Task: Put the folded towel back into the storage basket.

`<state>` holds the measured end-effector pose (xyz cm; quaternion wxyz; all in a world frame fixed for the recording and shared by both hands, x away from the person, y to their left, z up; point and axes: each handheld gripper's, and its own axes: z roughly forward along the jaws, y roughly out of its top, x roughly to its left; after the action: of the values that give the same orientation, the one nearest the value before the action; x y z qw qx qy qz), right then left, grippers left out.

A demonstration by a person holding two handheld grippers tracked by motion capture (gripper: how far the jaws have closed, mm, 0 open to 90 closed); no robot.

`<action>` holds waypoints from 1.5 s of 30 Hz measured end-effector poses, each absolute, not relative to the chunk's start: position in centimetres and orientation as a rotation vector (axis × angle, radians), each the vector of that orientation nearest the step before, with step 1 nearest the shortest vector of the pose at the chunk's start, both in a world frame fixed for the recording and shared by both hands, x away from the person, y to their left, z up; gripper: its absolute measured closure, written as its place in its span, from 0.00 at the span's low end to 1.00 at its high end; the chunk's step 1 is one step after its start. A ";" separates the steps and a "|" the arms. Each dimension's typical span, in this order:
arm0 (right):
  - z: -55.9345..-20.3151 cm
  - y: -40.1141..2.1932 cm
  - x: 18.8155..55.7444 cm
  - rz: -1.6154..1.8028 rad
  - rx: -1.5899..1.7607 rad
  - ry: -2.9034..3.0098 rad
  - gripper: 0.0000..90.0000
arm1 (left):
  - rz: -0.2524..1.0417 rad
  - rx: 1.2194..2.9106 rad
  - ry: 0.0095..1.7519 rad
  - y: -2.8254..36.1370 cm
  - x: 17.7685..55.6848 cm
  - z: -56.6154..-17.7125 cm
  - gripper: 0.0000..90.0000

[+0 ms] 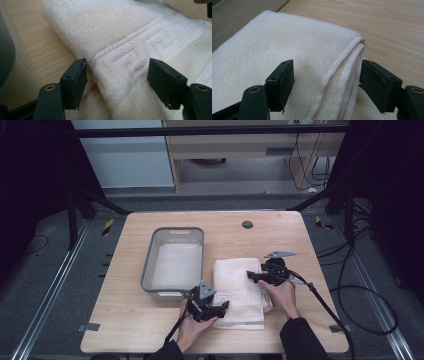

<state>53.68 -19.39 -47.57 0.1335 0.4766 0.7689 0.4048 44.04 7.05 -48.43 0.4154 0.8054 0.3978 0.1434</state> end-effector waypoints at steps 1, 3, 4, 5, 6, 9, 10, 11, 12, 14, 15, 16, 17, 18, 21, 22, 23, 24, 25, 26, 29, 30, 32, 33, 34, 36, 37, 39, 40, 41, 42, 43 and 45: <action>-47.7 -19.4 53.7 1.174 1.389 2.231 0.31 | 0.363 2.025 0.998 6.9 44.1 -48.5 0.34; -47.9 -19.4 53.7 1.169 1.402 2.235 0.32 | 0.357 2.024 1.007 6.8 44.1 -48.6 0.34; -48.0 -19.4 53.7 1.168 1.403 2.237 0.32 | 0.357 2.024 1.007 6.8 44.1 -48.6 0.33; -48.1 -19.3 53.7 1.163 1.406 2.242 0.32 | 0.347 2.025 1.016 6.9 44.2 -48.7 0.33; -48.2 -19.3 53.7 1.159 1.402 2.244 0.33 | 0.347 2.025 1.016 6.9 44.2 -48.7 0.33; -48.5 -19.2 53.7 1.149 1.407 2.251 0.33 | 0.333 2.023 1.022 6.9 44.3 -48.9 0.33; -48.6 -19.2 53.7 1.145 1.414 2.255 0.34 | 0.329 2.024 1.028 6.8 44.3 -49.0 0.33; -48.7 -19.2 53.7 1.147 1.417 2.260 0.34 | 0.330 2.028 1.030 6.7 44.3 -49.1 0.33; -48.8 -19.2 53.8 1.147 1.417 2.264 0.34 | 0.329 2.031 1.029 6.7 44.3 -49.2 0.33; -48.9 -19.2 53.8 1.149 1.427 2.274 0.35 | 0.326 2.030 1.029 6.6 44.4 -49.4 0.32; -48.9 -19.3 53.8 1.151 1.432 2.276 0.35 | 0.321 2.023 1.035 6.6 44.4 -49.4 0.32; -49.0 -19.3 53.9 1.149 1.435 2.280 0.36 | 0.319 2.024 1.037 6.6 44.4 -49.5 0.32; -49.0 -19.3 53.9 1.147 1.446 2.285 0.37 | 0.318 2.027 1.040 6.6 44.5 -49.5 0.32; -49.1 -19.3 53.9 1.146 1.440 2.288 0.37 | 0.318 2.031 1.042 6.6 44.5 -49.6 0.31; -49.1 -19.3 53.9 1.150 1.460 2.293 0.38 | 0.307 2.034 1.048 6.5 44.6 -49.8 0.31; -49.2 -19.3 53.9 1.154 1.468 2.296 0.39 | 0.301 2.034 1.050 6.4 44.6 -49.8 0.32; -49.3 -19.3 53.9 1.157 1.467 2.297 0.40 | 0.286 2.037 1.053 6.3 44.7 -49.9 0.32; -49.3 -19.2 53.9 1.158 1.467 2.299 0.42 | 0.273 2.038 1.059 6.3 44.8 -49.9 0.32; -49.3 -19.2 53.9 1.162 1.474 2.300 0.43 | 0.259 2.036 1.064 6.3 44.9 -50.0 0.33; -49.3 -19.2 53.9 1.162 1.474 2.300 0.43 | 0.259 2.036 1.064 6.3 44.9 -50.0 0.33; -49.3 -19.2 53.8 1.186 1.506 2.312 0.52 | 0.222 2.033 1.076 6.2 45.0 -50.1 0.36; -49.3 -19.2 53.8 1.189 1.515 2.315 0.54 | 0.216 2.038 1.071 6.2 45.0 -50.1 0.38; -49.3 -19.2 53.8 1.207 1.533 2.321 0.58 | 0.210 2.039 1.072 6.1 45.0 -50.0 0.41; -49.4 -19.3 53.8 1.213 1.541 2.322 0.60 | 0.207 2.042 1.068 6.1 45.0 -50.0 0.43; -49.3 -19.3 53.7 1.220 1.552 2.324 0.63 | 0.200 2.044 1.066 6.1 45.0 -50.0 0.45; -49.3 -19.3 53.7 1.226 1.565 2.328 0.67 | 0.180 2.045 1.064 6.1 45.0 -50.0 0.48; -49.3 -19.3 53.7 1.226 1.565 2.328 0.67 | 0.180 2.045 1.064 6.1 45.0 -50.0 0.50; -49.3 -19.3 53.6 1.229 1.567 2.326 0.70 | 0.178 2.044 1.062 6.1 44.9 -49.9 0.52; -49.2 -19.3 53.6 1.232 1.571 2.321 0.71 | 0.176 2.043 1.062 6.0 44.9 -49.9 0.55; -49.2 -19.3 53.5 1.233 1.576 2.316 0.72 | 0.172 2.042 1.066 6.0 44.9 -49.9 0.57; -49.1 -19.3 53.4 1.234 1.579 2.309 0.73 | 0.173 2.041 1.068 6.0 44.9 -49.8 0.59; -49.0 -19.2 53.3 1.234 1.561 2.303 0.74 | 0.174 2.040 1.066 6.0 44.8 -49.8 0.65; -48.9 -19.2 53.3 1.236 1.559 2.302 0.74 | 0.172 2.036 1.067 6.0 44.8 -49.7 0.67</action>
<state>53.26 -19.25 -48.88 0.0493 0.5118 0.7556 0.4058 44.81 6.02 -49.65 0.4064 0.8070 0.4229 0.0684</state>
